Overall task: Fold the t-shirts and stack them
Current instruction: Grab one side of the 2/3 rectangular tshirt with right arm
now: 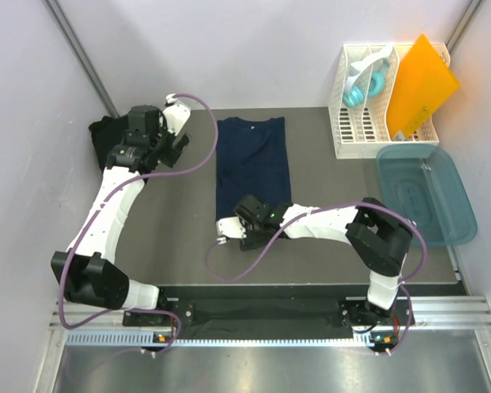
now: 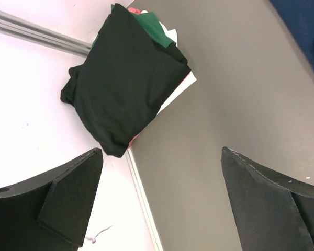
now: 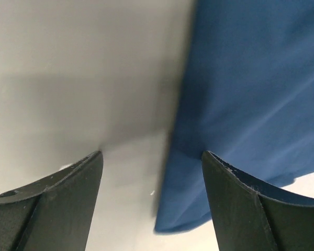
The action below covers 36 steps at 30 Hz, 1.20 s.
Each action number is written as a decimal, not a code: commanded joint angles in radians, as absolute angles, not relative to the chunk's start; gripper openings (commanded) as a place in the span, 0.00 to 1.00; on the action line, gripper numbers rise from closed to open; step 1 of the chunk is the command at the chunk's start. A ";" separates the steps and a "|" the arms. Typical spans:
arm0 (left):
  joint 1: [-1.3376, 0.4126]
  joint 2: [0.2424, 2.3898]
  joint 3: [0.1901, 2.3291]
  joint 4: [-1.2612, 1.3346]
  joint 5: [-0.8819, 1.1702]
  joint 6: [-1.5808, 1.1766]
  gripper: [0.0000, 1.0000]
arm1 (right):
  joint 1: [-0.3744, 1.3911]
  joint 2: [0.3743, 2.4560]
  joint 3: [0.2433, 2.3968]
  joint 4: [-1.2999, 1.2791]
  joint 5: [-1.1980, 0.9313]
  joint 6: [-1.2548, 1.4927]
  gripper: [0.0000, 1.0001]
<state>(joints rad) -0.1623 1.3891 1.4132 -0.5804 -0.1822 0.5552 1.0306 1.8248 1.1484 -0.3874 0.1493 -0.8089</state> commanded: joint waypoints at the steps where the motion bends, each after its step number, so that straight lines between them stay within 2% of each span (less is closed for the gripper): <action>1: -0.155 1.342 1.410 -0.568 -0.213 0.584 0.99 | 1.006 1.851 1.175 -0.264 0.176 -0.838 0.76; 7: -0.149 1.342 1.411 -0.558 -0.216 0.597 0.99 | 0.976 1.900 1.158 -0.203 0.183 -0.854 0.75; 10: -0.147 1.344 1.408 -0.548 -0.219 0.606 0.99 | 0.962 1.931 1.173 -0.190 0.183 -0.868 0.68; 11: -0.147 1.344 1.408 -0.543 -0.221 0.610 0.99 | 0.959 1.939 1.186 -0.190 0.184 -0.873 0.60; 13: -0.146 1.347 1.408 -0.532 -0.222 0.614 0.99 | 0.950 1.960 1.198 -0.193 0.181 -0.871 0.51; 16: -0.143 1.348 1.410 -0.531 -0.218 0.617 0.99 | 0.945 1.968 1.221 -0.224 0.170 -0.864 0.45; 19: -0.141 1.345 1.408 -0.526 -0.216 0.627 0.99 | 0.946 1.936 1.236 -0.297 0.137 -0.850 0.28; 20: -0.140 1.344 1.407 -0.525 -0.216 0.633 0.99 | 0.950 1.924 1.255 -0.329 0.112 -0.832 0.18; 23: -0.137 1.341 1.401 -0.517 -0.213 0.650 0.99 | 0.954 1.858 1.298 -0.469 0.040 -0.798 0.06; 28: -0.135 1.347 1.416 -0.512 -0.198 0.672 0.99 | 0.989 1.692 1.287 -0.630 -0.046 -0.787 0.00; 31: -0.135 1.362 1.442 -0.522 -0.192 0.672 0.99 | 1.031 1.616 1.278 -0.731 -0.103 -0.801 0.00; 36: -0.135 1.365 1.468 -0.552 -0.181 0.669 0.99 | 1.075 1.543 1.388 -0.914 -0.274 -0.801 0.01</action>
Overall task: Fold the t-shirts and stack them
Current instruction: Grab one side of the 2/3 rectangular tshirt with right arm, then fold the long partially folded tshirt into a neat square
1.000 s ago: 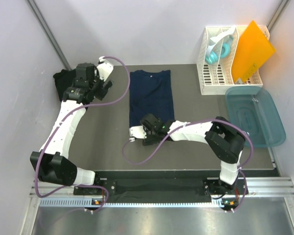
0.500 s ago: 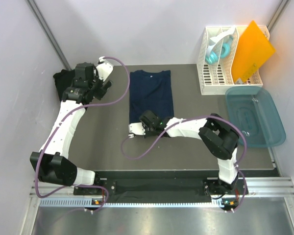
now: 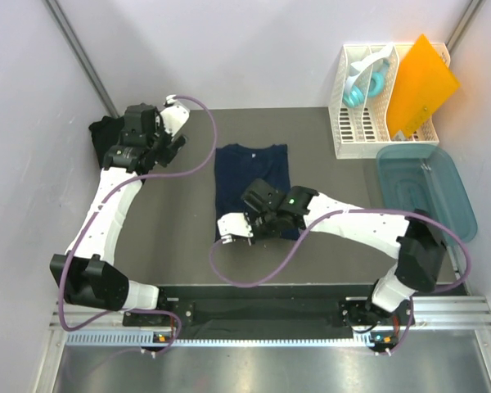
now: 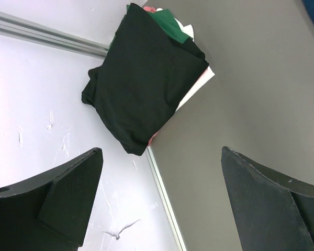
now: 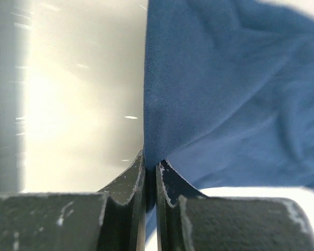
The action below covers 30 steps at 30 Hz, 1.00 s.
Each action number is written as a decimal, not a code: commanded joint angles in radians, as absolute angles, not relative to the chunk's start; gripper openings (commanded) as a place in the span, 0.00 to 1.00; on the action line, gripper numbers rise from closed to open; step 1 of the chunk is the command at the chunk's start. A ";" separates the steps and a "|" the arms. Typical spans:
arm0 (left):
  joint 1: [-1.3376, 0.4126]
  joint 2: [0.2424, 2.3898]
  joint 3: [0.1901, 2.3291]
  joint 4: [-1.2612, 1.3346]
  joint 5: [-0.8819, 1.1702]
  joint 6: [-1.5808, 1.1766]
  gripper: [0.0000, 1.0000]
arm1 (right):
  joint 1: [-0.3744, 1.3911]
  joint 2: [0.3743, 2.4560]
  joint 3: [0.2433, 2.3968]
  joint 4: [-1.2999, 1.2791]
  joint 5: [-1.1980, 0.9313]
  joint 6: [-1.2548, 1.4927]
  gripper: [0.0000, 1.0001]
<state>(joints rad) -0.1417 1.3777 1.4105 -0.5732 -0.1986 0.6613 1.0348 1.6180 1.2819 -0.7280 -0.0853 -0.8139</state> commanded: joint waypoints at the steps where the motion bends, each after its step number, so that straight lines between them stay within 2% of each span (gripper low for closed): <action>1: -0.137 1.364 1.471 -0.555 -0.176 0.669 0.99 | 1.080 1.523 1.408 -0.954 -0.294 -0.798 0.01; 4: -0.137 1.355 1.489 -0.564 -0.160 0.676 0.99 | 1.098 1.500 1.448 -0.986 -0.301 -0.830 0.01; 9: -0.137 1.348 1.517 -0.566 -0.173 0.666 0.99 | 1.092 1.496 1.390 -0.963 -0.180 -0.977 0.01; 16: -0.137 1.339 1.453 -0.535 -0.176 0.650 0.99 | 0.974 1.635 1.445 -0.870 -0.133 -1.136 0.01; 20: -0.137 1.344 1.422 -0.520 -0.170 0.637 0.99 | 0.901 1.745 1.578 -0.853 -0.118 -1.161 0.01; 25: -0.137 1.362 1.402 -0.514 -0.155 0.620 0.99 | 0.862 1.830 1.669 -0.807 -0.072 -1.201 0.01; 30: -0.138 1.384 1.423 -0.517 -0.152 0.611 0.99 | 0.845 1.874 1.669 -0.732 -0.041 -1.229 0.01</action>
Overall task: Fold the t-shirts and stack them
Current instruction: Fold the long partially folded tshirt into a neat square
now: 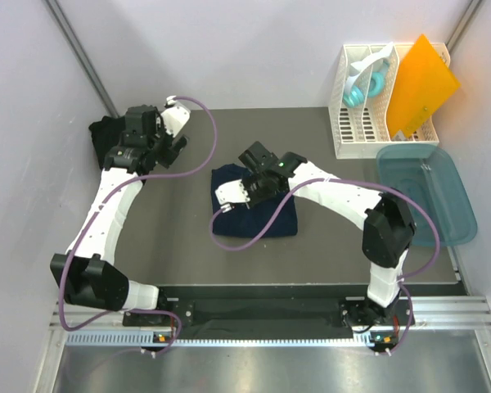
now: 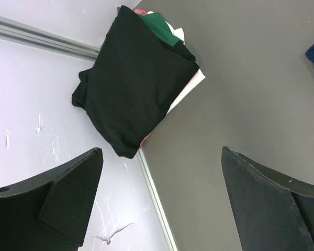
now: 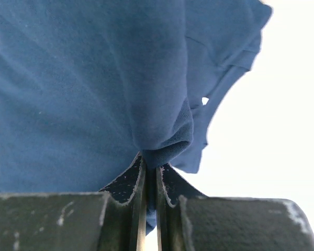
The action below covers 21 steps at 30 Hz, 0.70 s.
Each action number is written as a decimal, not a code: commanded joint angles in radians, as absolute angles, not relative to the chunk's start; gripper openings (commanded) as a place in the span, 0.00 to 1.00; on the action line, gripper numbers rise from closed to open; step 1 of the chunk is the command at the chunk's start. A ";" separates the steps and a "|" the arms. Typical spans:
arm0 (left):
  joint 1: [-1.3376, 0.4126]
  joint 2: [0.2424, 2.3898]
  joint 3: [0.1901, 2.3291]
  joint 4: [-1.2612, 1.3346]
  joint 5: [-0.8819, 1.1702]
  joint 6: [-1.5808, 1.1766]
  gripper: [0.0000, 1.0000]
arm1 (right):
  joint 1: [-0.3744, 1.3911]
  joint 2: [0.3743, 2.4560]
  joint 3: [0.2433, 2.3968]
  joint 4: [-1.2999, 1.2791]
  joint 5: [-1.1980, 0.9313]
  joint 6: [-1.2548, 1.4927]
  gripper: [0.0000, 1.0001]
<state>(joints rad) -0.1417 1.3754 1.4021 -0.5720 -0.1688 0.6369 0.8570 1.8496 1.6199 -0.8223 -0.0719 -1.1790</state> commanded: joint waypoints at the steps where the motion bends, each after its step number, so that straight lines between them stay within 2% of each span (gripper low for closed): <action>1: -0.137 1.388 1.427 -0.518 -0.150 0.607 0.99 | 0.839 1.881 1.670 -0.724 -0.035 -1.230 0.01; 21: -0.137 1.419 1.442 -0.526 -0.156 0.603 0.99 | 0.784 2.040 1.701 -0.396 0.075 -1.264 0.00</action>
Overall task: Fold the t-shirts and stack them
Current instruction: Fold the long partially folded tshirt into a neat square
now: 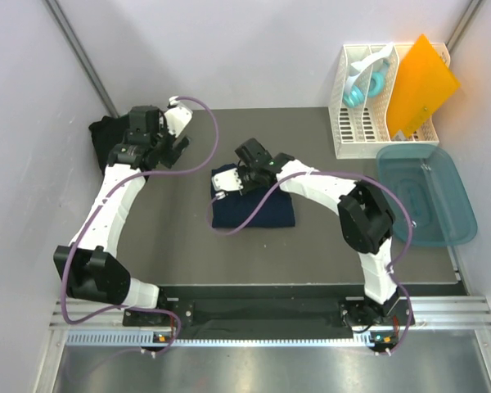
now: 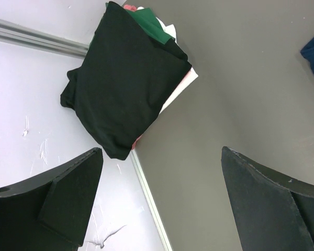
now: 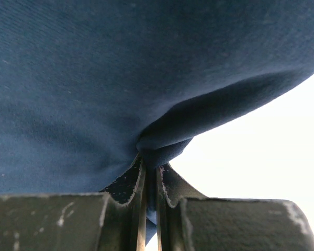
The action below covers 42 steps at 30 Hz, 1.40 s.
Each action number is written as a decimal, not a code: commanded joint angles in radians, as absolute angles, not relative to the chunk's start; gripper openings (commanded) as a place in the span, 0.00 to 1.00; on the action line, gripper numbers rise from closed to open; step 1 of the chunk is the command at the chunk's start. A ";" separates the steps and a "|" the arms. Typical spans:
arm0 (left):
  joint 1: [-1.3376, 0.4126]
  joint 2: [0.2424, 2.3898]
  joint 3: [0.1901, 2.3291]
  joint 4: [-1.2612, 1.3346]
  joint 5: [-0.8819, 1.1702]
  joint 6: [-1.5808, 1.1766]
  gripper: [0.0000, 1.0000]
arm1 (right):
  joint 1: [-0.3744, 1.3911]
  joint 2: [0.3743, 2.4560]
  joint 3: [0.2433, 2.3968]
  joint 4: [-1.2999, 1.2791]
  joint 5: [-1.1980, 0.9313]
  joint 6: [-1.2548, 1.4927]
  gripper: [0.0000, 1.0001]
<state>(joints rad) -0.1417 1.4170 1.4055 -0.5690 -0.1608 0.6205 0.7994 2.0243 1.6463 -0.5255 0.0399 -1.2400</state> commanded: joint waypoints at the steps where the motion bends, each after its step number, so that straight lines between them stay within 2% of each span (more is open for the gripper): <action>1: -0.137 1.419 1.442 -0.526 -0.156 0.606 0.99 | 0.779 2.045 1.703 -0.385 0.078 -1.266 0.00; 3: -0.137 1.420 1.439 -0.523 -0.160 0.604 0.99 | 0.776 2.066 1.707 -0.359 0.086 -1.267 0.02; 5: -0.137 1.424 1.437 -0.523 -0.161 0.606 0.99 | 0.773 2.088 1.713 -0.339 0.104 -1.264 0.26; 6: -0.137 1.424 1.436 -0.522 -0.161 0.604 0.99 | 0.772 2.094 1.709 -0.336 0.106 -1.261 0.50; 9: -0.137 1.425 1.439 -0.523 -0.163 0.606 0.99 | 0.769 2.083 1.671 -0.276 0.123 -1.241 0.75; 11: -0.137 1.422 1.440 -0.525 -0.163 0.612 0.99 | 0.769 2.059 1.643 -0.180 0.170 -1.218 0.83; 15: -0.137 1.414 1.430 -0.526 -0.160 0.615 0.99 | 0.752 2.017 1.664 -0.130 0.248 -1.175 0.86; 17: -0.138 1.413 1.430 -0.547 -0.131 0.617 0.99 | 0.736 1.975 1.670 -0.149 0.273 -1.148 0.85; 19: -0.141 1.416 1.428 -0.569 -0.101 0.633 0.99 | 0.703 1.938 1.687 -0.216 0.241 -1.111 0.68; 20: -0.143 1.416 1.416 -0.583 -0.083 0.644 0.99 | 0.686 1.904 1.698 -0.329 0.217 -1.053 0.58; 21: -0.146 1.414 1.402 -0.587 -0.054 0.662 0.99 | 0.669 1.893 1.724 -0.398 0.130 -1.020 0.30; 23: -0.146 1.396 1.352 -0.589 -0.005 0.663 0.99 | 0.600 1.867 1.750 -0.632 0.013 -0.950 0.05; 24: -0.146 1.382 1.335 -0.603 0.123 0.669 0.99 | 0.575 1.861 1.750 -0.691 -0.089 -0.933 0.00; 27: -0.173 1.402 1.275 -0.621 0.277 0.625 0.98 | 0.458 1.865 1.724 -0.862 -0.233 -0.887 0.00; 29: -0.196 1.445 1.290 -0.649 0.346 0.580 0.41 | 0.413 1.894 1.726 -0.963 -0.309 -0.868 0.00; 30: -0.222 1.497 1.298 -0.655 0.371 0.560 0.05 | 0.376 1.904 1.729 -0.983 -0.371 -0.856 0.00; 31: -0.233 1.523 1.322 -0.681 0.435 0.549 0.00 | 0.361 1.934 1.736 -1.036 -0.406 -0.850 0.00; 36: -0.301 1.656 1.370 -0.695 0.563 0.537 0.00 | 0.307 2.045 1.851 -1.186 -0.634 -0.851 0.00; 42: -0.316 1.856 1.548 -0.908 0.742 0.621 0.00 | 0.313 2.135 1.963 -1.308 -0.852 -0.861 0.00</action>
<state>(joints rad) -0.3161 1.7672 1.4208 -0.7612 0.5602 0.5663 0.3038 2.1304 1.8587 -1.1759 -0.5911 -0.8604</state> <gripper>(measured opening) 0.011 0.004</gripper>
